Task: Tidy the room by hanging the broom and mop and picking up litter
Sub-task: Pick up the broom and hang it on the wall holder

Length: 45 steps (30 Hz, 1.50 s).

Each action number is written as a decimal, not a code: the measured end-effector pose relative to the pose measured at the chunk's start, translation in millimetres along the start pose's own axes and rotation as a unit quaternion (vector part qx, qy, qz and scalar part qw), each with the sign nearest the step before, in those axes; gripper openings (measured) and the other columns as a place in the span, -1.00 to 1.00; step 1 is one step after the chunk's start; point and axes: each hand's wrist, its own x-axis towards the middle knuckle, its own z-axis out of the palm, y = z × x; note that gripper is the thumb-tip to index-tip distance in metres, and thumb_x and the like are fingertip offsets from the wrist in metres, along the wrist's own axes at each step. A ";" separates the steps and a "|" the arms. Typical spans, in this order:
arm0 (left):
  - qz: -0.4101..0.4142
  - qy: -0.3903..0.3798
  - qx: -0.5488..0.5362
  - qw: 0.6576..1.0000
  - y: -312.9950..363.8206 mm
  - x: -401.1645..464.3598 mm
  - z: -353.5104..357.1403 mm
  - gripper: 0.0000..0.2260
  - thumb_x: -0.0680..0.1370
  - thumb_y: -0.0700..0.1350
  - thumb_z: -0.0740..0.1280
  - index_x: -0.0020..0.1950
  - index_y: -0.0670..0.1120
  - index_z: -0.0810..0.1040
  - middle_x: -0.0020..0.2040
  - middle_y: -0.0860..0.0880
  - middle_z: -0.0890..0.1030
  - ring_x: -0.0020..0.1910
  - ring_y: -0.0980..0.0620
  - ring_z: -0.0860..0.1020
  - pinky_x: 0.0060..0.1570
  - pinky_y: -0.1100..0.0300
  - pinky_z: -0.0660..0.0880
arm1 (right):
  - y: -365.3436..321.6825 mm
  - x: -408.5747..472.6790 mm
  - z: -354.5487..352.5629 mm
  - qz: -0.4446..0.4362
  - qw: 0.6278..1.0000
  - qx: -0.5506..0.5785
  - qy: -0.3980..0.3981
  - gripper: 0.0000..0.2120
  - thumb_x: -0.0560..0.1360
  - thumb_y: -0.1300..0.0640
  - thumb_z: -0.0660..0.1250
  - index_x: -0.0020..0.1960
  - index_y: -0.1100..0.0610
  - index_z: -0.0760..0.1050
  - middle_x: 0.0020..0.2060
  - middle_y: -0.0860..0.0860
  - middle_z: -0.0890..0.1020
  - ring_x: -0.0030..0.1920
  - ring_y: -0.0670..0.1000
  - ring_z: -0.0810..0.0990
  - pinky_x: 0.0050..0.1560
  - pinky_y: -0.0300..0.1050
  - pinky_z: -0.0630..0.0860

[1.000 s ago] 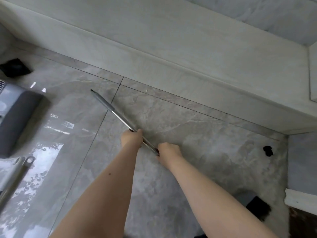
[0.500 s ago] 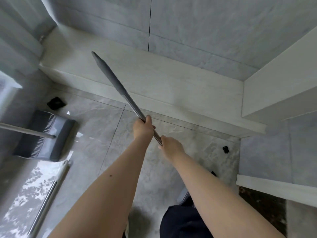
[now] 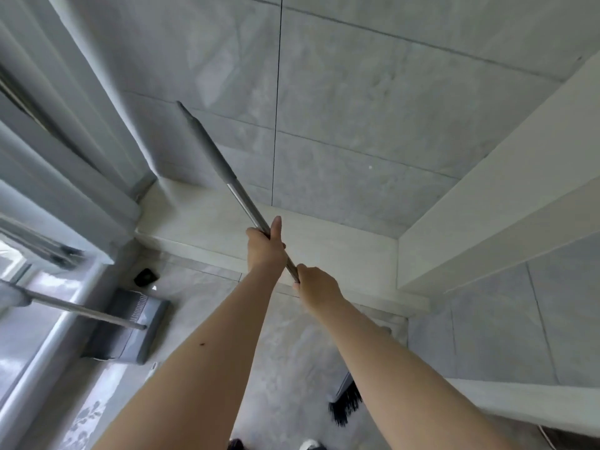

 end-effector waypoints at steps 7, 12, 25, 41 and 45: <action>0.075 -0.021 0.000 0.997 128.5 -33.0 -36.1 -0.64 0.57 0.18 0.14 -0.01 -0.12 0.23 -0.30 -0.05 0.47 -0.36 0.05 0.46 -0.38 0.17 0.36 | -46.7 -26.6 -116.4 -0.016 0.998 -0.018 0.063 -0.75 0.60 0.11 0.16 0.18 0.25 0.40 0.04 0.16 0.61 0.04 0.18 0.60 -0.02 0.00 0.49; 0.139 -0.045 -0.010 0.989 212.8 -56.5 -64.6 -0.66 0.58 0.15 0.16 -0.03 -0.12 0.23 -0.28 -0.05 0.43 -0.32 -0.01 0.44 -0.36 0.18 0.37 | -82.4 -44.2 -190.3 -0.018 0.992 -0.034 0.121 -0.76 0.61 0.14 0.14 0.20 0.25 0.39 0.04 0.15 0.61 0.03 0.17 0.61 -0.03 0.00 0.50; 0.384 -0.051 0.008 0.922 390.9 -120.6 -111.3 -0.82 0.62 -0.05 0.17 0.01 -0.14 0.24 -0.27 0.01 0.43 -0.19 -0.14 0.51 -0.03 -0.14 0.56 | -141.3 -78.8 -355.4 -0.005 0.962 -0.010 0.273 -0.78 0.61 0.18 0.13 0.18 0.25 0.41 0.05 0.14 0.60 0.03 0.16 0.61 -0.07 -0.03 0.49; 0.520 0.001 0.051 0.853 532.4 -97.2 -36.3 -0.81 0.54 -0.02 0.31 0.02 -0.13 0.51 -0.11 0.01 0.56 -0.11 -0.10 0.60 -0.08 0.03 0.50 | -97.0 -6.5 -523.8 -0.045 0.928 0.039 0.367 -0.69 0.61 0.09 0.15 0.24 0.27 0.38 0.16 0.17 0.56 0.16 0.18 0.55 -0.02 -0.07 0.41; 0.542 0.076 0.040 0.836 582.2 -85.2 -34.1 -0.83 0.55 -0.01 0.27 0.02 -0.10 0.51 -0.09 0.04 0.57 -0.19 0.03 0.51 -0.24 0.18 0.41 | -99.0 20.7 -551.9 -0.076 0.928 0.037 0.364 -0.69 0.61 0.09 0.16 0.25 0.27 0.37 0.16 0.18 0.55 0.17 0.19 0.54 0.08 -0.02 0.45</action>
